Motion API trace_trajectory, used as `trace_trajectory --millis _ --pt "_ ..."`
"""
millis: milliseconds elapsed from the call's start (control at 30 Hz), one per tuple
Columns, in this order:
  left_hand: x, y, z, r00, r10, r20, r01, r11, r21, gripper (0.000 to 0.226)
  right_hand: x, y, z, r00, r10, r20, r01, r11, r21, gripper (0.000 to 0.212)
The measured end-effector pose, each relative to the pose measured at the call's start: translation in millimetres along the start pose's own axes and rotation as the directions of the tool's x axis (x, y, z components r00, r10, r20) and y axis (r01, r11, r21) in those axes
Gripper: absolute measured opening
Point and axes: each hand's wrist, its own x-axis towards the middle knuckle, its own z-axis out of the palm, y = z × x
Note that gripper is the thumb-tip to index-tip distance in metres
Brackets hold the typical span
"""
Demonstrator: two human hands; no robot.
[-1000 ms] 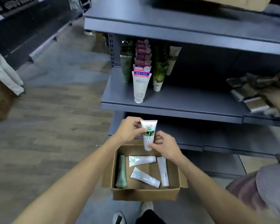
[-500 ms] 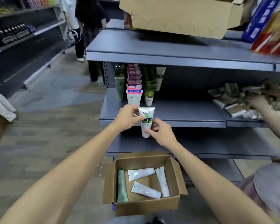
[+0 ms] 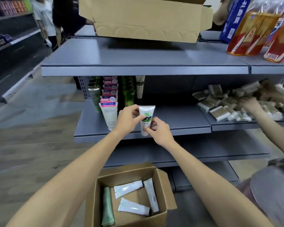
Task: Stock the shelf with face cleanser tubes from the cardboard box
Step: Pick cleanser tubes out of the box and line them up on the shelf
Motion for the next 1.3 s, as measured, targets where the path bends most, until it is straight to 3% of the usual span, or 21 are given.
trace_trajectory --millis 267,567,867,967,1067,1167,1233,1300 --pt "38 0 40 0.996 -0.036 -0.078 0.042 0.996 0.076 0.014 54 41 -10 1.000 0.023 0.015 -0.023 1.000 -0.010 0.028" --pt "76 -14 61 0.976 -0.174 -0.134 0.177 0.984 0.006 0.020 108 69 -4 0.999 0.029 0.035 -0.029 1.000 -0.012 0.026" --pt "111 -32 90 0.930 -0.181 -0.320 0.211 0.976 0.062 0.016 157 79 1 0.998 -0.042 0.055 0.045 0.998 -0.047 0.025" --pt "133 -36 101 0.895 -0.229 -0.383 0.287 0.953 0.100 0.025 179 78 2 0.995 -0.067 0.071 0.073 0.993 -0.093 0.020" --pt "154 -40 108 0.869 -0.255 -0.424 0.345 0.926 0.150 0.033 203 79 6 0.992 -0.099 0.078 0.112 0.978 -0.176 0.028" --pt "170 -39 110 0.842 -0.255 -0.476 0.434 0.844 0.316 0.038 223 80 13 0.986 -0.152 0.068 0.164 0.952 -0.259 0.038" --pt "180 -42 112 0.826 -0.262 -0.498 0.451 0.838 0.307 0.041 232 79 17 0.985 -0.163 0.053 0.171 0.950 -0.260 0.049" --pt "187 -43 113 0.820 -0.285 -0.496 0.466 0.835 0.291 0.045 241 78 19 0.987 -0.149 0.054 0.158 0.957 -0.244 0.047"
